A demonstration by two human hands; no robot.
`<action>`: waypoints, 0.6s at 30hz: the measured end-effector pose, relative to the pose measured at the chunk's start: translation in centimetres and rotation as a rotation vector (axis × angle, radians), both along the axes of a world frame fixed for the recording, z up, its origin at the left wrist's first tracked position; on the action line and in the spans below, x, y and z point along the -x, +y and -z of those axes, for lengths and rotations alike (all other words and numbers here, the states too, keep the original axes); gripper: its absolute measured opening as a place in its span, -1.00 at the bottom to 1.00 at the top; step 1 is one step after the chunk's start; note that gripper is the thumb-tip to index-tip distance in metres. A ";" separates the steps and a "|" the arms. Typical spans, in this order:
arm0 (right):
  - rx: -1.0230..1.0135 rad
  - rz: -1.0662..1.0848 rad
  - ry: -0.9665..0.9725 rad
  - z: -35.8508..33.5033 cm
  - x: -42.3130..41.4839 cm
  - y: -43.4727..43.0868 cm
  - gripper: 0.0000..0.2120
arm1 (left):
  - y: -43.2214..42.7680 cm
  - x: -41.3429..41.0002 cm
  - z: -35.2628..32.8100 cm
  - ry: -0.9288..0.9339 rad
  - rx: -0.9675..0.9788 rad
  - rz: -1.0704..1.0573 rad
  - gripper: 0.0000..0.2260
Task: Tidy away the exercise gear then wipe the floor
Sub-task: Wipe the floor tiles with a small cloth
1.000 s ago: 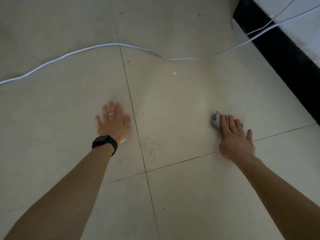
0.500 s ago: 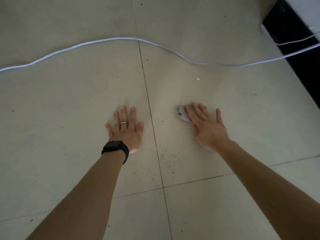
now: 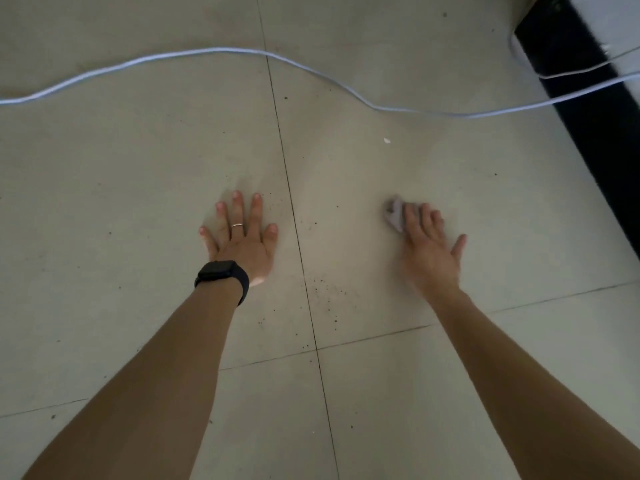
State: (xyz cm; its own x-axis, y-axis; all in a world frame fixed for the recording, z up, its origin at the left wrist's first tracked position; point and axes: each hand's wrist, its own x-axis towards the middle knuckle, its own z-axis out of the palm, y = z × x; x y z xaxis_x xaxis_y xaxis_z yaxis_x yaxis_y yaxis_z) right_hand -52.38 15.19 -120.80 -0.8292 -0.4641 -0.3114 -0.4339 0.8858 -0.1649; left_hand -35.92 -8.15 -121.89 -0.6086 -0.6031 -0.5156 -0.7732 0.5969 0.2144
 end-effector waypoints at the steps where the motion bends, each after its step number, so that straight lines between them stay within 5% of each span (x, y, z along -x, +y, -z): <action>1: 0.024 0.074 0.005 -0.1 -0.8 0.2 -0.31 | -0.1 -0.1 0.1 0.003 0.003 -0.005 -0.48; 6: 0.104 -0.469 -0.065 -0.1 -11.2 4.4 -0.23 | -0.1 0.0 -0.1 0.006 0.013 -0.005 -0.47; 13: 0.022 0.072 -0.130 -1.0 -10.1 8.7 -0.26 | 0.7 0.2 -0.7 -0.009 0.066 -0.019 -0.46; 18: 0.095 -0.324 -0.125 -1.0 -19.4 10.3 -0.21 | 6.8 -0.9 -2.1 0.078 0.110 -0.011 -0.48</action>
State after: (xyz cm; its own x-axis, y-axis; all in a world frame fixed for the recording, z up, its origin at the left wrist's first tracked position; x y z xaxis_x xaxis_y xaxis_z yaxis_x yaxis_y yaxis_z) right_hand -32.98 25.45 -119.82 -0.5929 -0.7282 -0.3437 -0.6607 0.6839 -0.3093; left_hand -34.98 -1.33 -119.75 -0.6375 -0.6600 -0.3975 -0.7631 0.6119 0.2078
